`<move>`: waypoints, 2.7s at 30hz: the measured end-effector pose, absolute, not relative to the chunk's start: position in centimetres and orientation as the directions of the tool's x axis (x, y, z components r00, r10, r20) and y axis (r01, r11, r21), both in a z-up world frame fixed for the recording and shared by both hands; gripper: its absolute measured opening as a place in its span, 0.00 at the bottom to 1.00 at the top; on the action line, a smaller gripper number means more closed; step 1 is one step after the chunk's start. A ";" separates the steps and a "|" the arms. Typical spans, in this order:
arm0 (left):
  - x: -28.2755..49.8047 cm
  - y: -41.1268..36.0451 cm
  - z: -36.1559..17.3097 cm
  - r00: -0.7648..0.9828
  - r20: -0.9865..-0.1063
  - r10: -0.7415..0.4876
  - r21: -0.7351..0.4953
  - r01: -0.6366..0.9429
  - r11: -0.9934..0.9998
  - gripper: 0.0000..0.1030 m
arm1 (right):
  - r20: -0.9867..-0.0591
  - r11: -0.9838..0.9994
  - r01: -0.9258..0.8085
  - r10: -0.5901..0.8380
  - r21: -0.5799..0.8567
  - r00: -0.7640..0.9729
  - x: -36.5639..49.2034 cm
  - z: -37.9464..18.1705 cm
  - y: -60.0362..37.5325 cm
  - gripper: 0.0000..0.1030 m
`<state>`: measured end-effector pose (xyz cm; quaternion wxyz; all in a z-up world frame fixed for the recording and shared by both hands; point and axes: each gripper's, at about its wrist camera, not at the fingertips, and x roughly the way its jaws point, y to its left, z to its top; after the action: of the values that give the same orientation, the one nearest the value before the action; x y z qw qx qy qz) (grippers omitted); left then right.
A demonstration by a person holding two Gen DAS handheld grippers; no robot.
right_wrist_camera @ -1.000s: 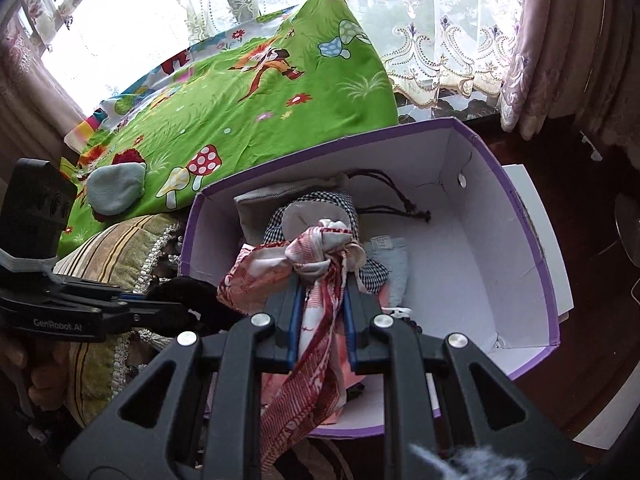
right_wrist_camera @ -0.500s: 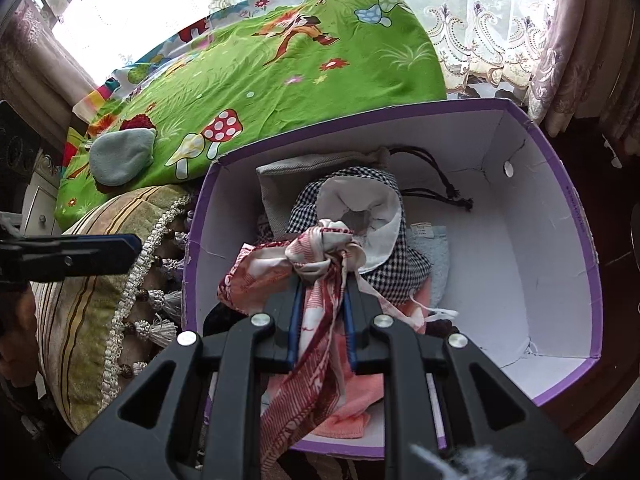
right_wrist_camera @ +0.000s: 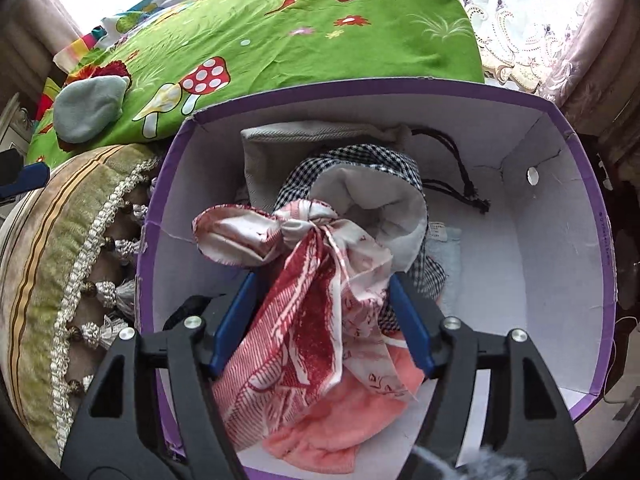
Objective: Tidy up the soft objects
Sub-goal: 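Open the left tool releasing the black glove into the box while the right tool releases the scarf, then move both tools back over the last items on the bed, then grasp the red knit hat with the left tool while the right tool grasps the light blue elephant plush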
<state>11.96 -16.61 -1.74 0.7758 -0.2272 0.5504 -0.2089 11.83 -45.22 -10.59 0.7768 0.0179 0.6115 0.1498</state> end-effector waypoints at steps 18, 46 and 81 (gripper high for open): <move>10.2 -5.7 -0.5 0.478 -0.725 -0.497 -0.596 -0.072 0.800 0.47 | -0.918 0.953 -0.206 0.275 0.222 0.284 12.2 -5.0 -46.6 0.77; 12.4 8.7 -2.4 0.567 -0.745 -0.351 -0.587 -0.309 0.748 0.47 | -0.864 0.788 -0.566 0.441 0.243 0.243 19.5 -0.6 -14.5 0.82; 20.8 7.7 -8.1 0.471 -0.692 -0.546 -0.715 -0.344 0.609 0.52 | -0.858 0.876 -0.285 0.458 0.390 0.234 20.0 -4.1 -31.1 0.35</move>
<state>20.83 7.74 -8.13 0.7383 -0.4366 0.5095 -0.0686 20.00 -31.11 -4.14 0.7818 0.0757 0.5716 0.2374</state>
